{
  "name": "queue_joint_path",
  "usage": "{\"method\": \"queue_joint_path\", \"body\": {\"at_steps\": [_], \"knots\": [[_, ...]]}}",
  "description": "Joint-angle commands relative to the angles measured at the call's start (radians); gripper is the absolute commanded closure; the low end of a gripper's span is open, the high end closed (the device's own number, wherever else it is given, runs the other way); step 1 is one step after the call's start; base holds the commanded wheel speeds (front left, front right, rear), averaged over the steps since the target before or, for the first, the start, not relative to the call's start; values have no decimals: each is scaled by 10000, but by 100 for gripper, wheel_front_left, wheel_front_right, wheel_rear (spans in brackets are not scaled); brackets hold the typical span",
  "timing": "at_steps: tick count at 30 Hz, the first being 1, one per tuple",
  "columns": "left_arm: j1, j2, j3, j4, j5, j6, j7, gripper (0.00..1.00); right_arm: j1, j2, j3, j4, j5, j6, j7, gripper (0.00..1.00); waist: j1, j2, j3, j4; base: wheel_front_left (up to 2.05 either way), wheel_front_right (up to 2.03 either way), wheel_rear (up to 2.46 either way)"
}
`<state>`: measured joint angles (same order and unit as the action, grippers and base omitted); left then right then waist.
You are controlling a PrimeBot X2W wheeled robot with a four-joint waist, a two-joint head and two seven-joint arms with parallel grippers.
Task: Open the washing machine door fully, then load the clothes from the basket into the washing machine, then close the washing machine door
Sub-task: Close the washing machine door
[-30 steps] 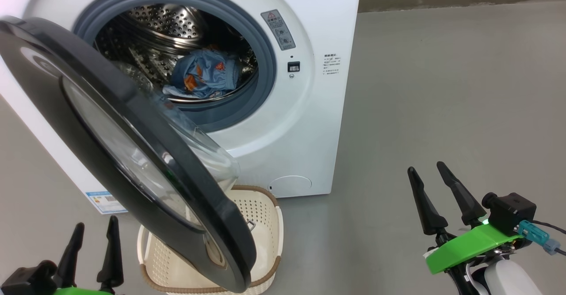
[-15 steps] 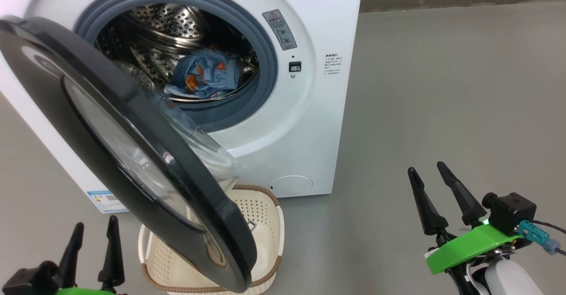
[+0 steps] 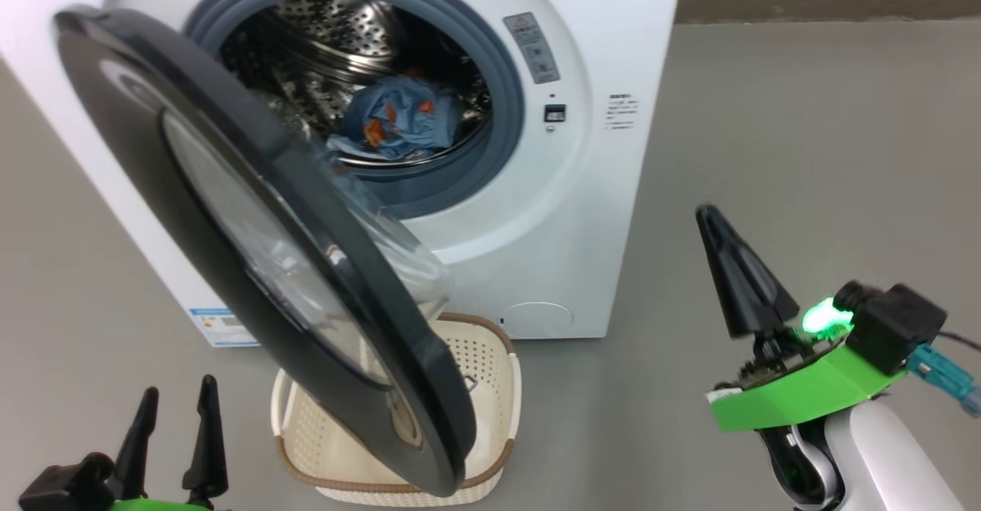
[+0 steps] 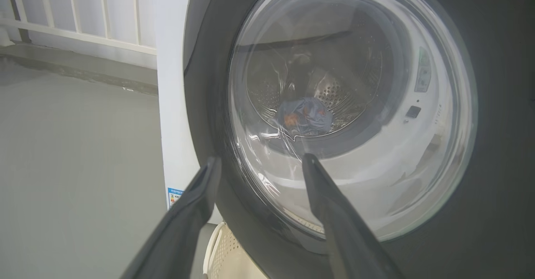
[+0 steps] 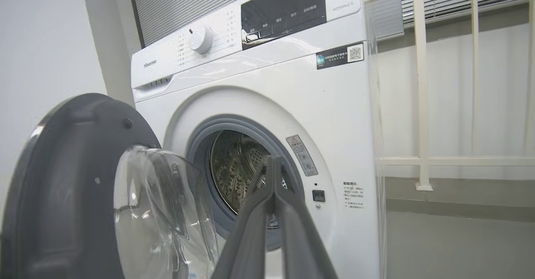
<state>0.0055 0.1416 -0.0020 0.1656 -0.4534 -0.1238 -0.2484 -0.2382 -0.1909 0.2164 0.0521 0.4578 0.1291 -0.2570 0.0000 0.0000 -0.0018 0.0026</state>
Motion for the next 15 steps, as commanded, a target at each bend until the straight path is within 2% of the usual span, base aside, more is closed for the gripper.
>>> {"method": "queue_joint_path", "body": {"at_steps": [1,7,15], "knots": [[-262,118,290,-153,48,-60,-133,0,-409,22,356,-648,158,16,-48,100,0,0,-17,268,0,0,0],[-271,92,115,-26,23,-65,-133,0,-769,12,1303,-1815,220,16,-48,100,0,0,-61,788,0,0,0],[-245,110,-54,98,-30,-67,-133,0,-1313,-77,2517,-2207,445,16,-48,100,0,0,-175,1559,0,0,0]]}}
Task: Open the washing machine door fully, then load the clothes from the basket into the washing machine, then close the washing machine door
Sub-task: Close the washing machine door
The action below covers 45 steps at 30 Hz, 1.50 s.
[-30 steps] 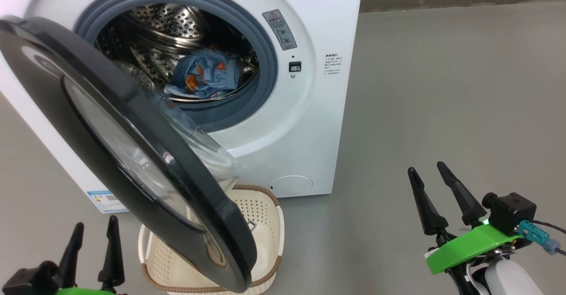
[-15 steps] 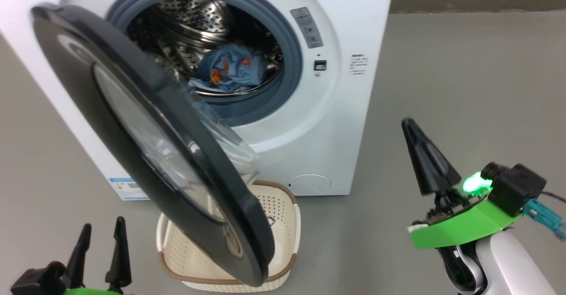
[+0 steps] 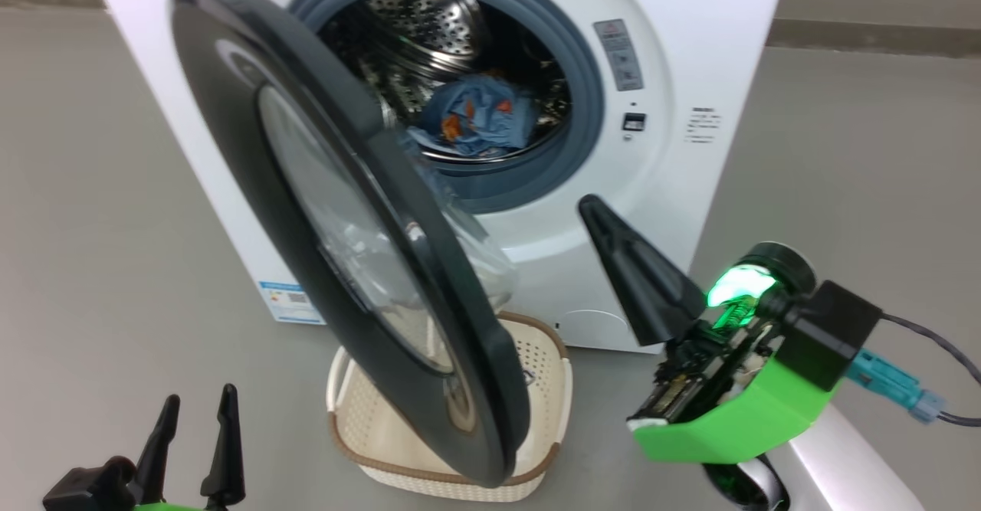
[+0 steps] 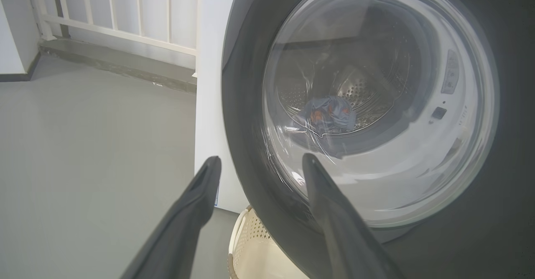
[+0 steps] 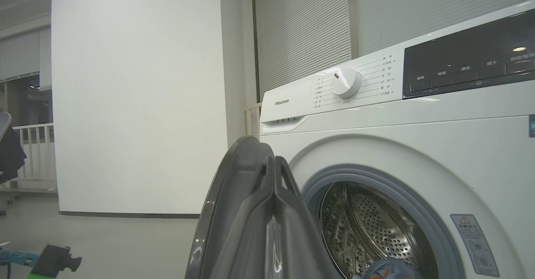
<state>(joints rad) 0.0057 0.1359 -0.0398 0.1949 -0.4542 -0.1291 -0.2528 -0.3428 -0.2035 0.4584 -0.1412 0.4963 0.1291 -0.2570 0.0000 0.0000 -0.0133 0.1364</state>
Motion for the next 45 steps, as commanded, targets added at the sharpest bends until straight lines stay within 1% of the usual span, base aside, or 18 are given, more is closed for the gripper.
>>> {"method": "queue_joint_path", "body": {"at_steps": [1,8,10,14,18,21,27,32,39,45], "knots": [[-220,180,314,-179,-33,-14,-89,0,-377,32,417,-305,191,16,-48,100,0,0,-95,423,0,0,0],[-145,149,328,-158,-51,-14,-89,0,-576,-95,1424,-526,481,16,-48,100,0,0,-197,1020,0,0,0],[-137,145,332,-159,-59,-14,-89,0,-568,-141,1550,-535,480,16,-48,100,0,0,-209,1082,0,0,0],[-90,134,366,-151,-76,-15,-89,0,-522,-345,2207,-323,570,16,-48,100,0,0,-235,1221,0,0,0],[-94,114,387,-152,-83,-15,-89,0,-485,-509,3057,293,766,16,-48,100,0,0,-234,1288,0,0,0],[-112,52,459,-205,-133,-15,-89,0,-489,-597,3671,1006,887,16,-47,100,0,0,-218,1296,0,0,0],[-76,43,593,-300,-36,-15,-89,0,-552,-658,4427,2542,1295,16,55,100,0,0,-160,1224,0,0,0],[-85,15,672,-341,5,-15,-89,0,-631,-616,4725,3442,1611,16,22,100,0,0,-78,1154,0,0,0],[-153,42,694,-343,-11,-15,-89,0,-871,-514,4792,4231,1780,16,-38,100,0,0,2,1098,0,0,0],[-219,84,670,-354,-51,-15,-89,0,-827,-554,4144,4415,1667,16,-44,100,0,0,110,1170,0,0,0]]}}
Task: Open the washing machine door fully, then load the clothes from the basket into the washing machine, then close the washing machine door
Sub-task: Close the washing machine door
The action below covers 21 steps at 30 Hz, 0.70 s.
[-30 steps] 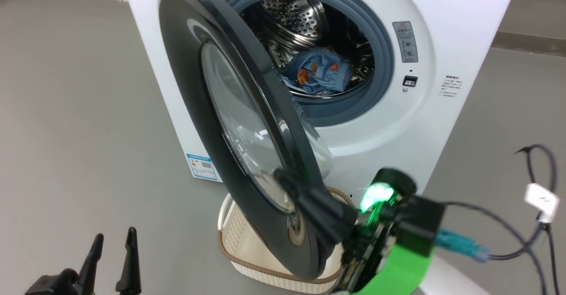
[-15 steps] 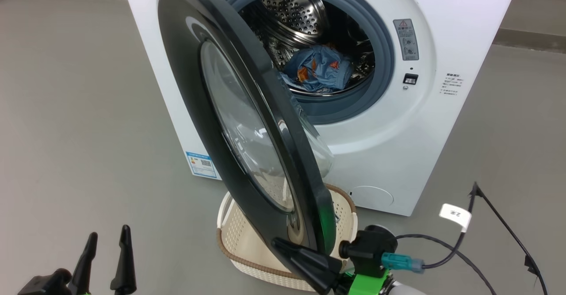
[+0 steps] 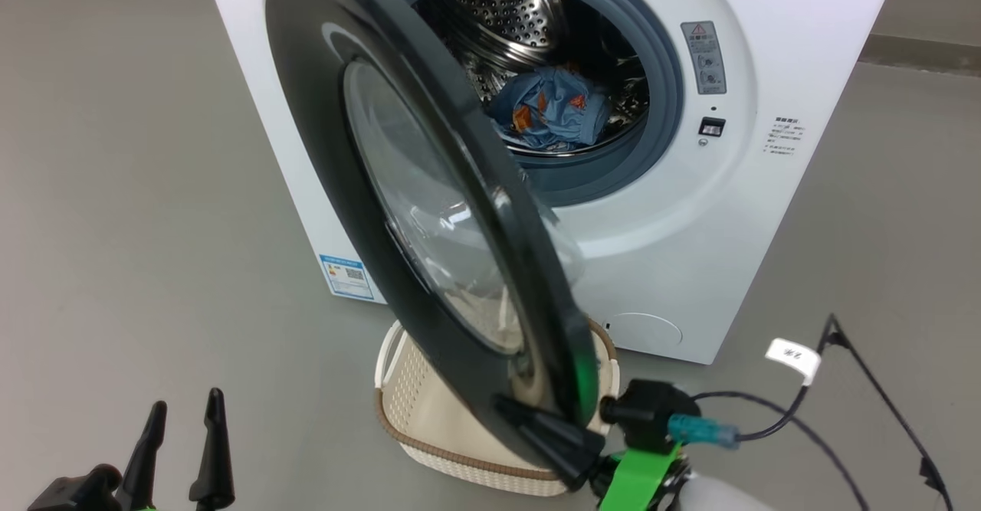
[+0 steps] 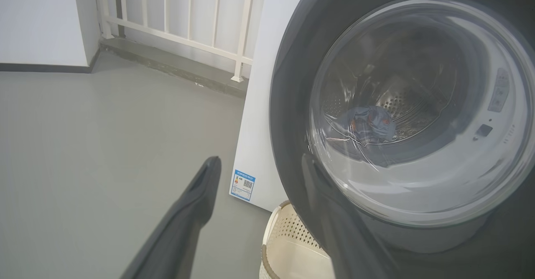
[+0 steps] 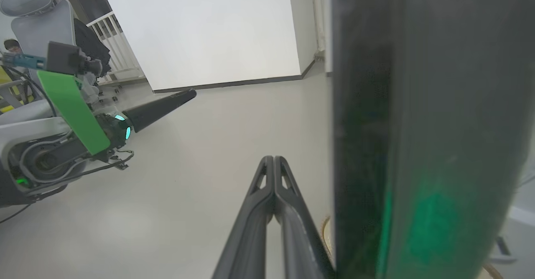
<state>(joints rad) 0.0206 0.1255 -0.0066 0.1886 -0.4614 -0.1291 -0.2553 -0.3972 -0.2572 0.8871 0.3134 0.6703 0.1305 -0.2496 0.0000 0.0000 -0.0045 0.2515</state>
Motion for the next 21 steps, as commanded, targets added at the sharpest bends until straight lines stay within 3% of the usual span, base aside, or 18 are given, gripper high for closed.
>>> {"method": "queue_joint_path", "body": {"at_steps": [1,21], "knots": [[-373,195,341,-297,13,-15,-65,0,-267,-54,-300,-108,-115,2,-119,100,0,0,50,33,0,0,0],[-895,414,284,-544,-112,-15,-65,0,-738,-711,-3895,224,-885,2,-121,100,0,0,1484,31,0,0,0]]}}
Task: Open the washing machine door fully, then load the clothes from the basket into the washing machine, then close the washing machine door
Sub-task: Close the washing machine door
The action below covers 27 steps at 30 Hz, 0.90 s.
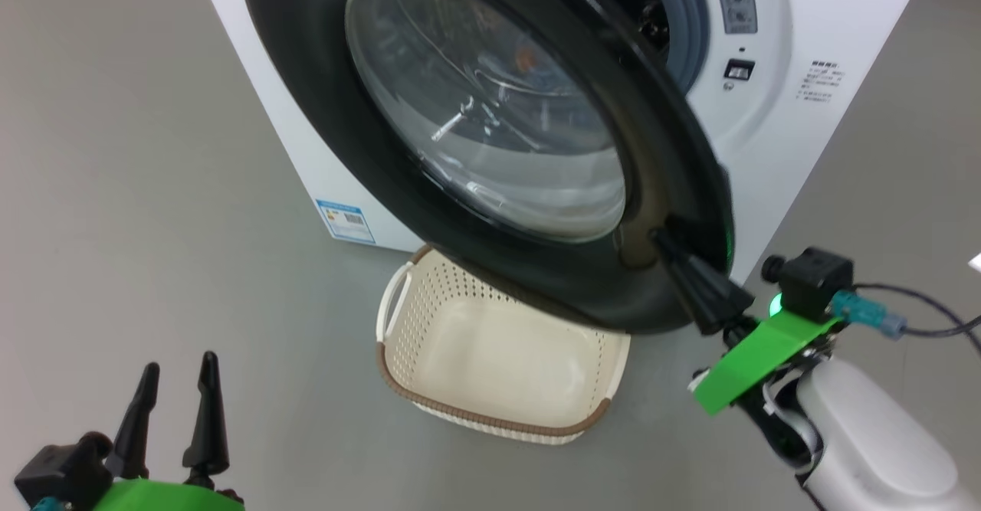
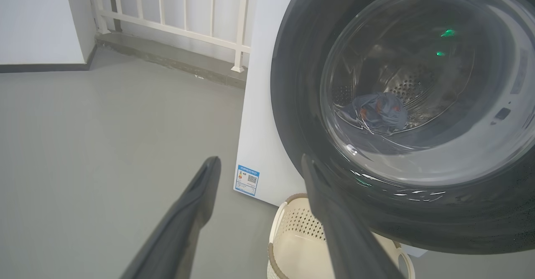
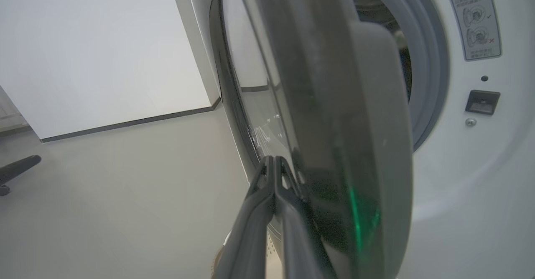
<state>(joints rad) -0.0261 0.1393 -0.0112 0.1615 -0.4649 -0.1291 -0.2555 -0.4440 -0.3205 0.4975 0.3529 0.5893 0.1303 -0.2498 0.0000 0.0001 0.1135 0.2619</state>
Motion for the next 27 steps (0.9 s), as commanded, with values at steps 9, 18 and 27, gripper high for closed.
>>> {"method": "queue_joint_path", "body": {"at_steps": [9,18,27], "knots": [[-905,375,165,-449,-48,-15,-63,0,-1572,-232,-853,299,-430,4,-120,100,0,-1,1341,-171,0,0,0],[-1403,341,3,-636,-232,-15,-63,0,-2736,-590,-1520,630,-656,4,-120,100,0,-1,2222,-82,0,0,0],[-1766,424,-134,-611,-372,-15,-63,0,-4179,-909,-2045,1290,-1015,4,-120,100,0,-1,2829,68,0,0,0]]}}
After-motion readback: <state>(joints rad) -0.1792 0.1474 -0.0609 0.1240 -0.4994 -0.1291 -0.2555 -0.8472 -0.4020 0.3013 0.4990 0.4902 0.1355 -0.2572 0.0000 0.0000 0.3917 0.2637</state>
